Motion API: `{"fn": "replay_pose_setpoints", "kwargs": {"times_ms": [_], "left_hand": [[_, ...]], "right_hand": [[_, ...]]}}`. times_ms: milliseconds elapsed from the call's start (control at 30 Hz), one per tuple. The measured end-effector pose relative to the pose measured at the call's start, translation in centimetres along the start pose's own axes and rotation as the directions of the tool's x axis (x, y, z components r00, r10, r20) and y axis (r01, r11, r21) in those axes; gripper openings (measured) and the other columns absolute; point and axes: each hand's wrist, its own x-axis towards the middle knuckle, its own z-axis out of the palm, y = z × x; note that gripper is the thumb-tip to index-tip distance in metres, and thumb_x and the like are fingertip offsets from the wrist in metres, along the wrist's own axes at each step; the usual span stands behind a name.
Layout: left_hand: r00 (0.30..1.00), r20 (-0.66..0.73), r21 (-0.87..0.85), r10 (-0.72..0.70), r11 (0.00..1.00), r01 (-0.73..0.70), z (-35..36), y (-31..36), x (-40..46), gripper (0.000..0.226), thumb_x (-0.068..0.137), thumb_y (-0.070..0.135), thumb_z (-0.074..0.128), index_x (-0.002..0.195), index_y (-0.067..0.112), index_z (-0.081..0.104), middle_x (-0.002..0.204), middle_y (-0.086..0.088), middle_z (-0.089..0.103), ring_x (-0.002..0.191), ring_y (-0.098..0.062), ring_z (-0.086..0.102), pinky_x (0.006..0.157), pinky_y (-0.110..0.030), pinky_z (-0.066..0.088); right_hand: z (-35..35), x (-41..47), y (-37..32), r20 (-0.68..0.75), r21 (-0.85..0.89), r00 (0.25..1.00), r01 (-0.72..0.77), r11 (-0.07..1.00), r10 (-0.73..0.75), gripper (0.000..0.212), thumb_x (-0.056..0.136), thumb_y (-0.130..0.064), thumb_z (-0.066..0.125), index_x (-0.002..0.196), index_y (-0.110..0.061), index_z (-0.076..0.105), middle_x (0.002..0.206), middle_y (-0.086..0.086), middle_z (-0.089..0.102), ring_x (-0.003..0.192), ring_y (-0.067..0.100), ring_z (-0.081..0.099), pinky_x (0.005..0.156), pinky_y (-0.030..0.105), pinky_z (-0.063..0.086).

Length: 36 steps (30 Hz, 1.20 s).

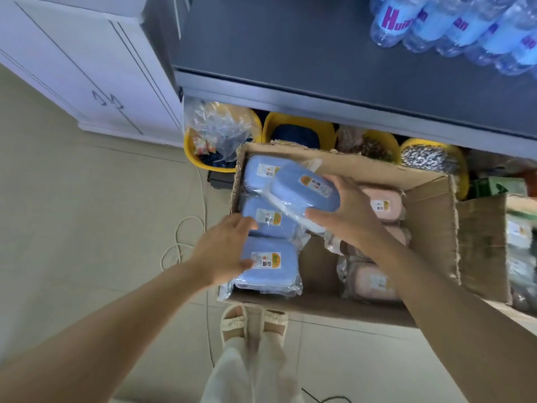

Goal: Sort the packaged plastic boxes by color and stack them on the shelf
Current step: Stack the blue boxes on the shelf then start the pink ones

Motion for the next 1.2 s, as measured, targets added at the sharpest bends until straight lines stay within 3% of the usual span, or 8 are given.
{"fn": "replay_pose_setpoints", "kwargs": {"times_ms": [100, 200, 300, 467, 633, 833, 967, 1200], "left_hand": [[0.988, 0.133, 0.097, 0.076, 0.991, -0.089, 2.0, 0.8, 0.6, 0.083, 0.073, 0.039, 0.073, 0.142, 0.026, 0.028, 0.144, 0.004, 0.034, 0.130, -0.018, 0.034, 0.104, -0.032, 0.031], [0.979, 0.192, 0.213, 0.076, 0.970, -0.117, 4.1, 1.2, 1.1, 0.100, 0.067, 0.039, 0.078, 0.146, 0.029, 0.017, 0.147, 0.004, 0.027, 0.136, -0.020, 0.027, 0.110, -0.040, 0.028], [0.986, 0.154, 0.276, 0.070, 0.955, -0.111, 5.0, 1.3, 1.5, 0.098, 0.070, 0.028, 0.076, 0.146, 0.030, 0.014, 0.144, 0.002, 0.030, 0.134, -0.021, 0.030, 0.107, -0.043, 0.034], [0.992, 0.109, 0.265, 0.057, 0.961, -0.084, 3.1, 1.6, 0.8, 0.092, 0.072, 0.029, 0.072, 0.146, 0.025, 0.017, 0.140, 0.003, 0.036, 0.128, -0.019, 0.037, 0.101, -0.037, 0.038], [0.999, -0.006, 0.218, 0.046, 0.975, -0.044, -3.2, 2.0, -1.5, 0.092, 0.069, 0.036, 0.070, 0.145, 0.025, 0.020, 0.138, 0.004, 0.038, 0.125, -0.018, 0.039, 0.099, -0.036, 0.039], [0.971, -0.218, 0.169, 0.097, 0.984, -0.060, -14.4, 3.9, -5.1, 0.092, 0.066, 0.042, 0.071, 0.144, 0.027, 0.025, 0.139, 0.005, 0.043, 0.124, -0.019, 0.043, 0.095, -0.033, 0.042], [0.914, -0.387, 0.158, 0.119, 0.985, -0.061, -22.4, 6.0, -8.4, 0.085, 0.066, 0.046, 0.071, 0.140, 0.031, 0.032, 0.133, 0.012, 0.048, 0.122, -0.016, 0.043, 0.090, -0.032, 0.044], [0.809, -0.558, 0.204, 0.183, 0.976, -0.080, -34.1, 9.6, -13.2, 0.085, 0.066, 0.053, 0.072, 0.139, 0.029, 0.035, 0.125, 0.010, 0.053, 0.112, -0.014, 0.049, 0.084, -0.029, 0.044]], "right_hand": [[-1.6, -1.5, 1.5, -0.068, 0.048, 0.996, -0.055, 0.997, 0.058, 0.066, 0.073, -0.038, 0.076, 0.130, -0.024, 0.046, 0.116, -0.006, 0.046, 0.114, 0.018, 0.047, 0.094, 0.038, 0.043], [-1.8, -2.7, 2.9, -0.092, 0.066, 0.990, -0.102, 0.993, 0.108, 0.070, 0.072, -0.040, 0.076, 0.132, -0.022, 0.045, 0.123, -0.001, 0.048, 0.115, 0.020, 0.048, 0.095, 0.044, 0.045], [-1.4, -3.4, 3.8, -0.102, 0.068, 0.986, -0.124, 0.990, 0.131, 0.075, 0.072, -0.042, 0.076, 0.136, -0.021, 0.042, 0.124, 0.000, 0.046, 0.115, 0.020, 0.047, 0.096, 0.043, 0.045], [-1.8, -4.6, 3.3, -0.145, 0.090, 0.983, -0.099, 0.991, 0.112, 0.075, 0.072, -0.038, 0.078, 0.136, -0.019, 0.044, 0.124, -0.001, 0.047, 0.117, 0.018, 0.045, 0.098, 0.041, 0.044], [-5.3, -6.0, -0.1, -0.198, 0.064, 0.978, -0.054, 0.996, 0.066, 0.070, 0.072, -0.038, 0.077, 0.132, -0.023, 0.046, 0.121, -0.003, 0.047, 0.112, 0.016, 0.047, 0.092, 0.039, 0.046], [-12.6, -8.2, -7.7, -0.331, 0.049, 0.943, 0.057, 0.997, -0.037, 0.072, 0.069, -0.034, 0.080, 0.131, -0.021, 0.047, 0.121, -0.003, 0.050, 0.112, 0.017, 0.049, 0.095, 0.038, 0.044], [-18.0, -10.0, -13.6, -0.420, 0.059, 0.897, 0.174, 0.983, -0.134, 0.070, 0.071, -0.029, 0.081, 0.131, -0.022, 0.047, 0.116, -0.008, 0.047, 0.109, 0.013, 0.048, 0.086, 0.025, 0.037], [-26.7, -11.6, -22.3, -0.545, -0.057, 0.774, 0.349, 0.936, -0.322, 0.069, 0.070, -0.032, 0.081, 0.128, -0.030, 0.045, 0.117, -0.011, 0.046, 0.104, 0.008, 0.045, 0.080, 0.021, 0.034]]}}
